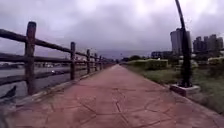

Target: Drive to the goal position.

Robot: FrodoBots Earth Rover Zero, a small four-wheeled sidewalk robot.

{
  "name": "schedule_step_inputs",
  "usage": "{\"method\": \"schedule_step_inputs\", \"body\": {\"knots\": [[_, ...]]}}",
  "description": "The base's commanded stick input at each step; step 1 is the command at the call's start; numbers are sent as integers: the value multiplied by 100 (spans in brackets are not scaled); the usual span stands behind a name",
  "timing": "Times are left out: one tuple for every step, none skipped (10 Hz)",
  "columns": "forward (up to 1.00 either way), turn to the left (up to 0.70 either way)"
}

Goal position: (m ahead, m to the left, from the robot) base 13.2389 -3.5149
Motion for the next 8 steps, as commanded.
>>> {"method": "schedule_step_inputs", "body": {"knots": [[100, 0], [100, 0], [100, 0], [100, 0], [100, 0], [100, 0], [100, 0], [100, 0]]}}
